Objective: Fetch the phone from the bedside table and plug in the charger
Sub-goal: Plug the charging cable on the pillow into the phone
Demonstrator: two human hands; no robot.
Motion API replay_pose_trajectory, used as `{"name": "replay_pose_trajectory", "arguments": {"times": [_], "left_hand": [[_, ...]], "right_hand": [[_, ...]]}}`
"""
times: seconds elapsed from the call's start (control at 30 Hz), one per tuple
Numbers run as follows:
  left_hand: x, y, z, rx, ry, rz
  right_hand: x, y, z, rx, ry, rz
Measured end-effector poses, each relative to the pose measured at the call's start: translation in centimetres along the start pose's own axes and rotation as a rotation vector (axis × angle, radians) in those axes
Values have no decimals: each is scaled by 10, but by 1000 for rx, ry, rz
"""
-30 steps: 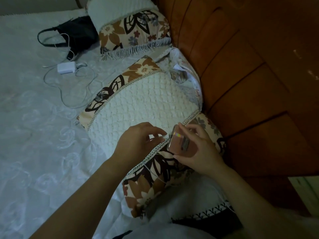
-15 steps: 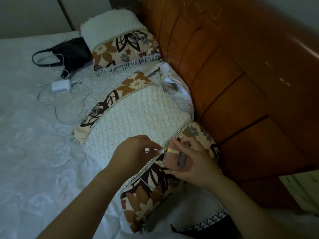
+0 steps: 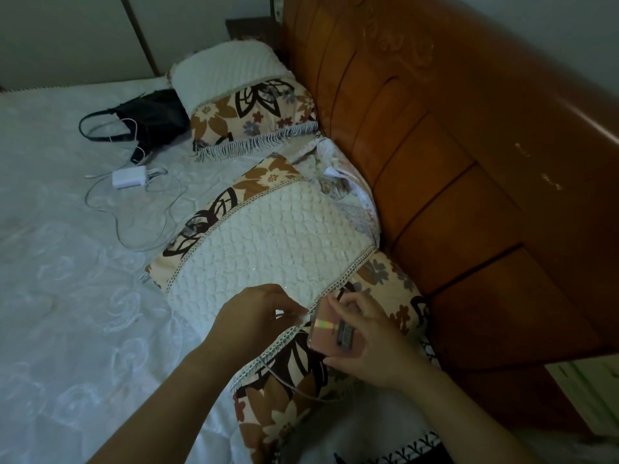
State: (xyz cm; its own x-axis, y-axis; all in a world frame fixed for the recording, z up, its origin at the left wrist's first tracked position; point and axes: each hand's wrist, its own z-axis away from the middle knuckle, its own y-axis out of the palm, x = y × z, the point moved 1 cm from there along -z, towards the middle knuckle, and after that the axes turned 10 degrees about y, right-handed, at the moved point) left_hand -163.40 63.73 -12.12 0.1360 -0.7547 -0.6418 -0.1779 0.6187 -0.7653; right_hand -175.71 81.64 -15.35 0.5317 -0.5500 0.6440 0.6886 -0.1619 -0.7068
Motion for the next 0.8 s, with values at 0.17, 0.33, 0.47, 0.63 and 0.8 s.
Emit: {"name": "replay_pose_trajectory", "arguments": {"times": [0.17, 0.33, 0.47, 0.63, 0.8], "left_hand": [[3, 2, -2, 23, -5, -59], [3, 5, -4, 42, 25, -159], [5, 7, -7, 28, 16, -157], [13, 12, -13, 10, -35, -142], [26, 21, -29, 8, -92, -110]], "right_hand": [[-3, 1, -4, 18, -7, 30], [-3, -1, -10, -4, -35, 98], [-4, -2, -15, -17, -39, 122], [-5, 0, -28, -12, -41, 119], [-13, 3, -55, 36, -20, 138]]}}
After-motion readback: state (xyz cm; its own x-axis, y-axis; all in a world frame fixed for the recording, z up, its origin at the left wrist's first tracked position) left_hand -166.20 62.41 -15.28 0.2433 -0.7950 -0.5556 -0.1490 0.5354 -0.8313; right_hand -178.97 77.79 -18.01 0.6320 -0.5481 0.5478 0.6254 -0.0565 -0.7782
